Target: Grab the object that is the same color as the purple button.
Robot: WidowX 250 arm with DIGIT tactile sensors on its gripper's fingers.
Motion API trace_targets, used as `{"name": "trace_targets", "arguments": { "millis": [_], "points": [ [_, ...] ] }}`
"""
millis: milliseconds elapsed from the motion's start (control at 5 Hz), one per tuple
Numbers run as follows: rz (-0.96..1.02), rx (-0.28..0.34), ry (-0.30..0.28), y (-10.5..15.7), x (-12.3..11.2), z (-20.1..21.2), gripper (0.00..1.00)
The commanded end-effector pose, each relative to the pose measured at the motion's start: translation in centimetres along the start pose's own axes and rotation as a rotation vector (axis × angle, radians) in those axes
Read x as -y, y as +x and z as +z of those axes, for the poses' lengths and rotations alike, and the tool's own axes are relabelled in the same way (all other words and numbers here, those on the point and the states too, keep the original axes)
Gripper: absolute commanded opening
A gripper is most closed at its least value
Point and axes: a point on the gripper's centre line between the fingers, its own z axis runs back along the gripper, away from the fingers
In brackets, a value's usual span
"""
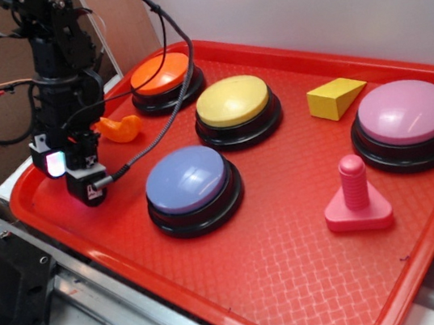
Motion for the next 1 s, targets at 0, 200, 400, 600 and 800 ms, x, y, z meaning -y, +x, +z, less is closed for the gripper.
{"name": "trace_targets", "arguments": {
  "millis": [0,200,400,600,800],
  "points": [
    [0.02,0.0,-0.004,-0.1,0.2,-0.9,0.0],
    [0.033,0.012,-0.003,-0.4,0.1,-0.6,0.0],
    [0.064,0.057,-0.026,-1.6,-0.1,1.4,0.0],
    [0.143,0.155,-0.066,-4.4,1.0,5.6,0.0],
    [0.199,0.301,-0.123,-8.4,3.7,9.2,0.0]
  ]
}}
